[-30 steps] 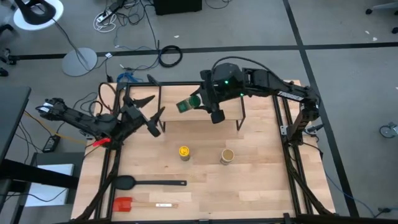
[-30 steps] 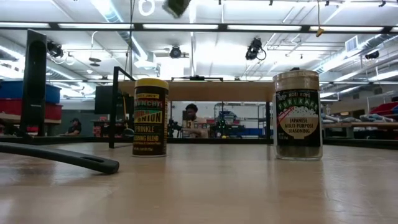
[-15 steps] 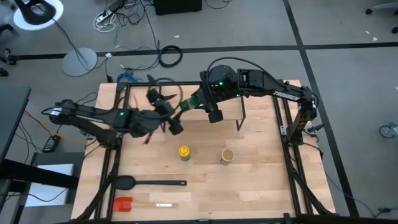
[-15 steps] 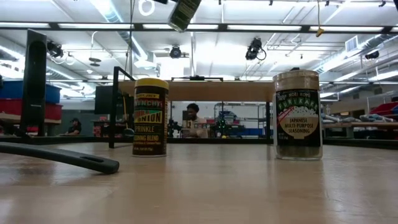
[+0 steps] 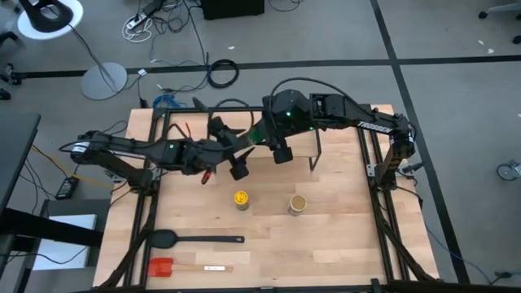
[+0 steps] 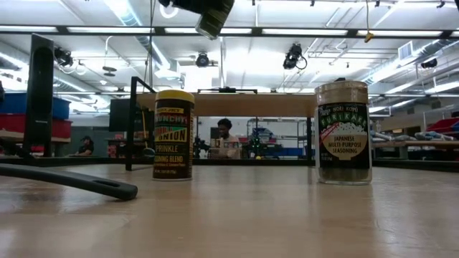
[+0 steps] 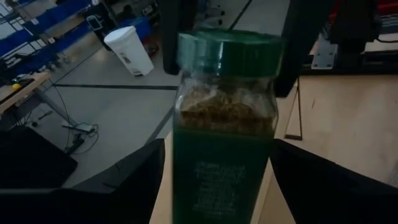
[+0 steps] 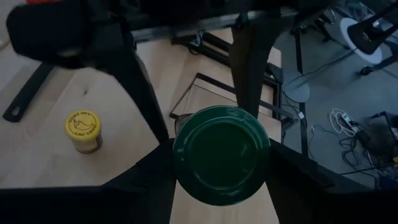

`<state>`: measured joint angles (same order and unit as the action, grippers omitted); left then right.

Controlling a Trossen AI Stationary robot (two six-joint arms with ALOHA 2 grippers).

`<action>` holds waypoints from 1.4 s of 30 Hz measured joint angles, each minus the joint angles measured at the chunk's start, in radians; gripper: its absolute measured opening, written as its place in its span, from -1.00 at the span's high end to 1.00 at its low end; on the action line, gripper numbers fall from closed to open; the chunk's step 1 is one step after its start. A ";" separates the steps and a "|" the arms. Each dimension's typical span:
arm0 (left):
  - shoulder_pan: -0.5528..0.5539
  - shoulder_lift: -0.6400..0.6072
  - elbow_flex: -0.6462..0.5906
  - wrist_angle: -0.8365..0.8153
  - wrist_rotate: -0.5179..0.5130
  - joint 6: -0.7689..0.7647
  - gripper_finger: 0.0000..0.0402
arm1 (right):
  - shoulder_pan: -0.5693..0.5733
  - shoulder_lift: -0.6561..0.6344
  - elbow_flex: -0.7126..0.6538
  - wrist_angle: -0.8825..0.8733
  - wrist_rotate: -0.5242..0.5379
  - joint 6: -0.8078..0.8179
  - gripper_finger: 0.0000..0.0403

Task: Shelf spices
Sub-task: Put the green seasoning bottle on the shelf

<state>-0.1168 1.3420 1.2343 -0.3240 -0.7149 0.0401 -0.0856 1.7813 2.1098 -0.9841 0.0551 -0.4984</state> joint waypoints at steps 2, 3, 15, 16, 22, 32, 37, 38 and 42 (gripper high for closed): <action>0.004 0.009 0.000 -0.005 0.000 0.000 -0.46 | 0.004 0.000 0.000 0.001 0.001 0.000 0.00; 0.006 0.016 0.000 0.004 -0.001 0.000 -0.46 | 0.006 0.000 0.000 0.001 0.001 0.000 0.00; 0.018 0.025 0.000 0.019 0.026 0.037 0.06 | 0.018 0.001 0.000 0.000 0.003 -0.005 0.00; 0.018 0.025 0.000 0.018 0.025 0.038 0.06 | 0.018 0.001 0.000 0.001 0.005 -0.005 0.00; 0.019 0.025 0.000 0.019 0.017 0.040 0.06 | 0.018 0.001 0.000 0.002 0.004 -0.006 0.00; 0.029 -0.011 -0.002 0.022 -0.014 0.057 0.06 | 0.057 -0.018 0.000 0.081 0.123 0.001 -0.54; 0.039 -0.057 -0.032 0.028 0.010 0.057 0.06 | 0.085 -0.040 0.000 0.098 0.178 -0.029 -0.73; 0.047 -0.070 -0.045 0.029 0.015 0.058 0.06 | 0.093 -0.048 0.000 0.113 0.188 -0.033 -0.72; 0.103 -0.134 -0.119 0.103 0.092 0.058 0.06 | 0.136 -0.096 0.000 0.138 0.242 -0.038 -0.65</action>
<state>-0.0137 1.2079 1.1148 -0.2211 -0.6229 0.0980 0.0503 1.6850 2.1098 -0.8460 0.2972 -0.5359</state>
